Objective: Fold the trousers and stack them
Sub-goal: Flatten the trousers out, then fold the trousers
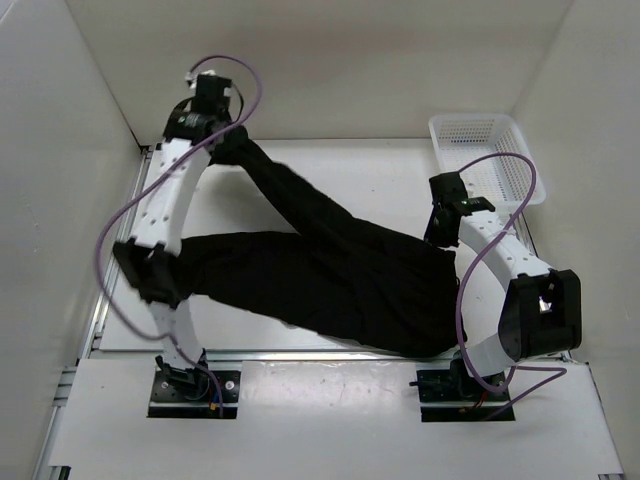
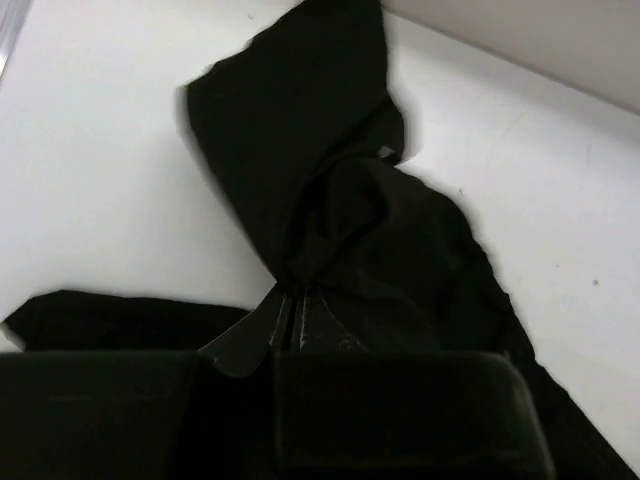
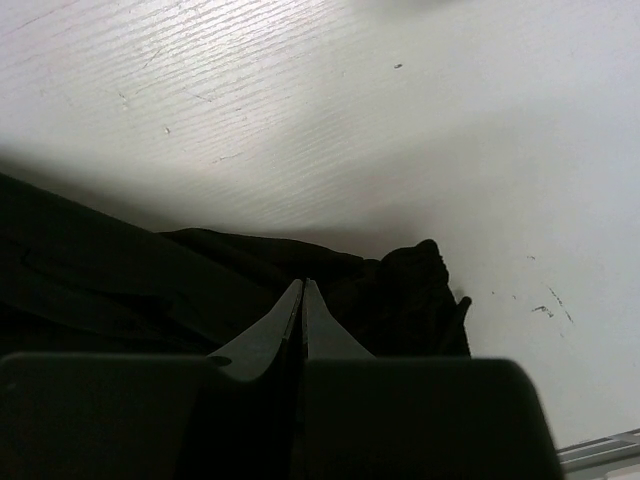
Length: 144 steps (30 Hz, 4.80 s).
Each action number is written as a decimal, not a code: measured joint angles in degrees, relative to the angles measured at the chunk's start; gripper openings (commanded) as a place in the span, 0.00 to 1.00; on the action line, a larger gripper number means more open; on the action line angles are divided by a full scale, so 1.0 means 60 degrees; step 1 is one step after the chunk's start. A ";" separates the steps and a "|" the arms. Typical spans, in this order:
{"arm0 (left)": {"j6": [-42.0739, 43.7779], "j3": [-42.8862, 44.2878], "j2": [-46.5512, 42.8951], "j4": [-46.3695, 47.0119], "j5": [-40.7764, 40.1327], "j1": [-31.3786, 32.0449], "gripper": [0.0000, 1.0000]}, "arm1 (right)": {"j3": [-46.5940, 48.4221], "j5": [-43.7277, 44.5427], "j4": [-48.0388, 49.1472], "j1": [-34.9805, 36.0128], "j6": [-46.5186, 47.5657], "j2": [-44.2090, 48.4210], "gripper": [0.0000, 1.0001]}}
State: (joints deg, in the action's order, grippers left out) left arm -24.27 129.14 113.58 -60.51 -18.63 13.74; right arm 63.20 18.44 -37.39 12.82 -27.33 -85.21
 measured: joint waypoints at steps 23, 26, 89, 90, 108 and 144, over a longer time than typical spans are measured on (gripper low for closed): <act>-0.0510 -0.0262 0.0597 -0.0379 -0.0535 -0.1490 0.43 | -0.0215 0.0044 0.0036 -0.0127 -0.0124 0.0186 0.00; -0.0288 0.0703 0.1963 -0.0430 -0.0073 -0.1974 0.74 | -0.0215 0.0040 0.0036 -0.0127 -0.0124 0.0215 0.00; 0.0761 -0.0718 0.4073 -0.0546 0.2393 -0.2386 0.10 | 0.0656 0.0058 -0.0007 -0.0572 -0.0208 -0.0758 0.00; 0.0761 -0.0714 0.4401 -0.0546 0.2433 -0.2382 0.10 | 0.0736 0.0073 -0.0004 -0.0634 -0.0229 -0.0849 0.00; 0.0820 0.3064 0.6186 -0.0663 0.3238 -0.2393 0.89 | 0.2510 0.0448 -0.0087 -0.1071 -0.0951 -0.1031 0.80; -0.2007 -1.1905 -0.5603 0.1373 0.3322 -0.7257 0.51 | -0.2532 -0.2688 -0.2047 -0.1053 -0.0863 0.5191 0.74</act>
State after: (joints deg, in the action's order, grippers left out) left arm -36.32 57.71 79.96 -52.27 1.30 -29.80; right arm 48.01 2.31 -49.67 6.50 -32.51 -54.06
